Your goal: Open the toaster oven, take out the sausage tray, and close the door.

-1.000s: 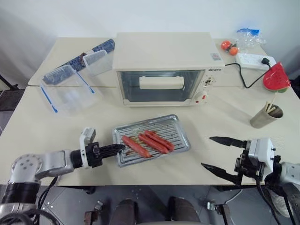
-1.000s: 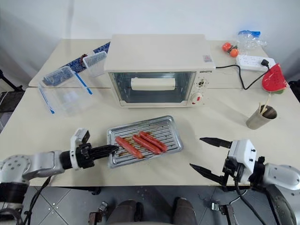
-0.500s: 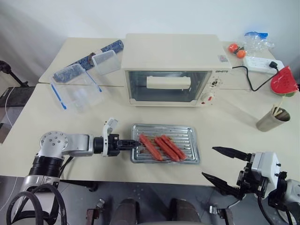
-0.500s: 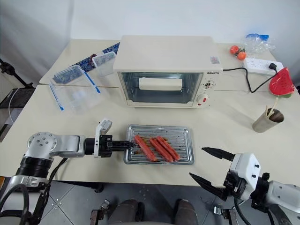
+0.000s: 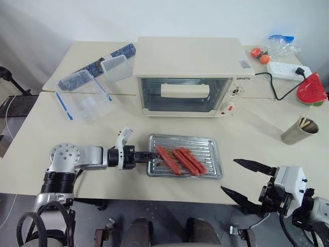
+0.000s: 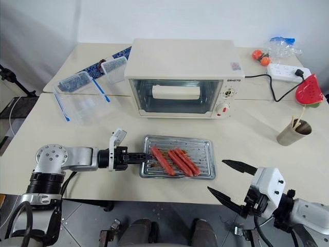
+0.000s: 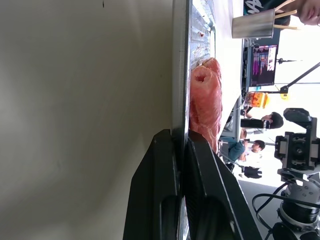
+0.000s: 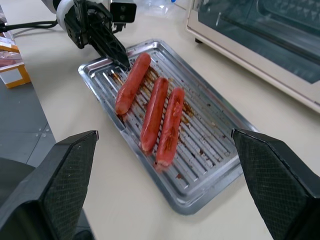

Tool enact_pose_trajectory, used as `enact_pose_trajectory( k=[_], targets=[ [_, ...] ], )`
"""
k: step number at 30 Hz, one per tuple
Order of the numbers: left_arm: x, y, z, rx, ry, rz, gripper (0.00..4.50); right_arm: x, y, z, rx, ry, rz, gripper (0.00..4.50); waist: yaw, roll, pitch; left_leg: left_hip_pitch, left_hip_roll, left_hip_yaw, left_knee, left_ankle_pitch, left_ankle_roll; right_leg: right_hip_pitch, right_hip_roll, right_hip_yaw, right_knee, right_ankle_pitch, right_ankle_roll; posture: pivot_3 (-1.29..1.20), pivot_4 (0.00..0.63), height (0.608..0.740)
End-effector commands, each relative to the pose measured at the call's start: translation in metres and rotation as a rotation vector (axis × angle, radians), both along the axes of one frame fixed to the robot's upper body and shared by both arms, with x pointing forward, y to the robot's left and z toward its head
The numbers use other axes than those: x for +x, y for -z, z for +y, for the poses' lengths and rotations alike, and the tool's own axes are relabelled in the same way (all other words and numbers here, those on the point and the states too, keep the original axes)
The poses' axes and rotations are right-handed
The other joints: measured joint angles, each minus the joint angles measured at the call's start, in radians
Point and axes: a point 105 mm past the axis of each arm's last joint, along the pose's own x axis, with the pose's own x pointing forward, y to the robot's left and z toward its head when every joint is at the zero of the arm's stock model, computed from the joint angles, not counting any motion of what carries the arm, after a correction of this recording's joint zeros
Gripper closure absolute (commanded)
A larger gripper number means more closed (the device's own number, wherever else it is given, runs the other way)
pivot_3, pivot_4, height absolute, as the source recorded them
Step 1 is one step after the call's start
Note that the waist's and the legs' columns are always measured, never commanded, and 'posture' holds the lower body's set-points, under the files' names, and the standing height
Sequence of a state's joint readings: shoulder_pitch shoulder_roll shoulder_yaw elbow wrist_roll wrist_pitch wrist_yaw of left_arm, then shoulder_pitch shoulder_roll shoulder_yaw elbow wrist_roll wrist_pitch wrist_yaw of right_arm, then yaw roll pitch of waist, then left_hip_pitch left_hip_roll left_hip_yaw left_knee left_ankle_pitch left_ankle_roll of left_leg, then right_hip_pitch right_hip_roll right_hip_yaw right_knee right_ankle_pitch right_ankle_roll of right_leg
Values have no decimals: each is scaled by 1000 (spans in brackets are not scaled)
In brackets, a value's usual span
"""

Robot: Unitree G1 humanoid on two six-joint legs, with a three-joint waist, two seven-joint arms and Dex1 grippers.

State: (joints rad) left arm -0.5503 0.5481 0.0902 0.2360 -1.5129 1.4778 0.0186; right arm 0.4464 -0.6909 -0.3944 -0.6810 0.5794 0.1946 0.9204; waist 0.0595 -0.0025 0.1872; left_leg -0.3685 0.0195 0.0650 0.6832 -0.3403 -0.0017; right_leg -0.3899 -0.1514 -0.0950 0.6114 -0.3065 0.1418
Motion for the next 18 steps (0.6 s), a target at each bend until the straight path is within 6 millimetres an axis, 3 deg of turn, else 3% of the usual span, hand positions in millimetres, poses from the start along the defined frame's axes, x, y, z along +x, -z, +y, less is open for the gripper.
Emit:
enact_pose_trajectory(
  k=[1, 7, 12, 16, 18],
  targets=[
    [2, 2, 4, 27, -44, -19, 3568, 0, -5, 3, 10, -26, -23, 0, -7, 0, 0, 0, 0, 0, 0, 0, 0, 0, 0, 0, 0, 0, 0, 0, 150, 740],
    [-2, -20, 12, -101, -77, -94, 1739, 6, -3, 5, 11, -55, -20, 0, -16, -1, 0, 0, 1, -1, 0, 0, 0, -1, 0, 0, 1, 0, 0, 0, 150, 740],
    [-12, -28, 55, -13, -135, -241, 193, 10, -2, 4, 10, -87, -20, 0, -39, -2, 0, 0, 1, 0, -1, 0, -1, -2, 2, 1, 1, 0, 0, 0, 150, 740],
    [-15, -55, 93, 47, -135, -659, 50, 18, -8, -1, 24, -102, -75, 0, -50, -1, 0, 0, 3, 4, -4, -1, -2, -4, 3, 1, 0, -1, -2, 0, 150, 740],
    [-20, -58, 118, 128, -121, -813, 50, 24, -12, -5, 21, -100, -111, 0, -49, -2, 0, 0, 3, 5, -3, -1, -2, -4, 3, 1, -5, -1, -2, 0, 150, 740]
  ],
)
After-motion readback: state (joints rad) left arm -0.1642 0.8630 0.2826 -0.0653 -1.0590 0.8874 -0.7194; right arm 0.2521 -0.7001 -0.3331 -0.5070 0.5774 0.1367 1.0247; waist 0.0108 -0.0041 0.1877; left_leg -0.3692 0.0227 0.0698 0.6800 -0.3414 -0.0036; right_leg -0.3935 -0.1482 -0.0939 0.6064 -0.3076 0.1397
